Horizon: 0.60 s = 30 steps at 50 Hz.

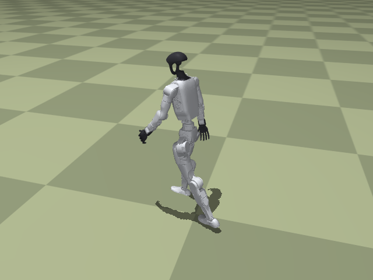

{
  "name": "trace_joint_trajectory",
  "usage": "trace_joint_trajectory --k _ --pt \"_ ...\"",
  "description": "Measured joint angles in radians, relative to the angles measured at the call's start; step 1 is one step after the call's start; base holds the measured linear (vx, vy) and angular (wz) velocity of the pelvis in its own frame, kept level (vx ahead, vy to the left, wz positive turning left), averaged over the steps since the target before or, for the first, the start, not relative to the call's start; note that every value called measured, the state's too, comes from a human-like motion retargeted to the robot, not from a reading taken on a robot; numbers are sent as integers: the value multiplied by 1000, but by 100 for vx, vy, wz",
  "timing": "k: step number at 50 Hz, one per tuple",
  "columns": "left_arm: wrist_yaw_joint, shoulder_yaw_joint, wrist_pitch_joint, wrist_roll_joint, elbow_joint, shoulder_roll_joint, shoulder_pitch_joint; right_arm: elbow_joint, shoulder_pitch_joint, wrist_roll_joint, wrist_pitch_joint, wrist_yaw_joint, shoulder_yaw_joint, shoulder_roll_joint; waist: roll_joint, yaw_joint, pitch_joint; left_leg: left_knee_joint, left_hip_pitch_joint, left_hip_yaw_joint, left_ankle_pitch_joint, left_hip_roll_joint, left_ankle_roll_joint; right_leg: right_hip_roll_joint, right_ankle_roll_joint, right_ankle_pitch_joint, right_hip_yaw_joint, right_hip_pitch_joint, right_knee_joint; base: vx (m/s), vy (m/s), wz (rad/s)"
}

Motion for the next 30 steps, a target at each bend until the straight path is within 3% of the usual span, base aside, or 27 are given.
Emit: trace_joint_trajectory --k 3,7,10,13,16,20,25,30 --pt "2 10 30 113 187 -26 106 30 -74 29 -22 -50 19 -22 -18 25 -16 161 -47 11 116 -42 2 -22 -41 -86 -7 72 5 64 -30 26" --pt "-32 46 103 296 397 -39 259 48 -185 23 -26 -103 44 -44 -53 55 -74 610 -321 182 216 -94 55 -62 -80 -166 -26 104 42 57 -28 39" --pt "-66 63 139 384 461 -17 375 30 -278 -9 -15 -130 54 -57 -73 105 -100 849 -522 361 180 -49 148 -66 -94 -210 -33 116 62 52 -24 13" --pt "-107 74 137 428 455 21 479 -21 -374 -45 -12 -142 82 -68 -102 188 -92 888 -631 481 79 -27 206 -64 -88 -244 -17 142 75 51 -20 -34" --pt "-136 85 128 419 407 60 571 -118 -458 -97 -17 -144 129 -81 -131 279 -69 755 -685 543 42 -39 209 -63 -72 -272 5 175 83 51 -15 -51" --pt "-138 127 130 319 326 91 654 -314 -558 -204 -32 -131 210 -118 -136 391 -33 369 -682 598 121 -18 181 -30 -51 -305 33 226 88 52 -9 -54" --pt "-122 216 109 165 237 71 720 -646 -682 -340 -115 -99 338 -201 -66 488 10 -121 -623 635 239 83 87 78 -38 -351 66 357 73 59 0 -56" --pt "-185 243 80 117 175 29 745 -1001 -832 -416 -213 -36 463 -295 -67 522 22 -201 -664 655 172 128 11 91 -13 -396 90 462 75 63 8 -30"
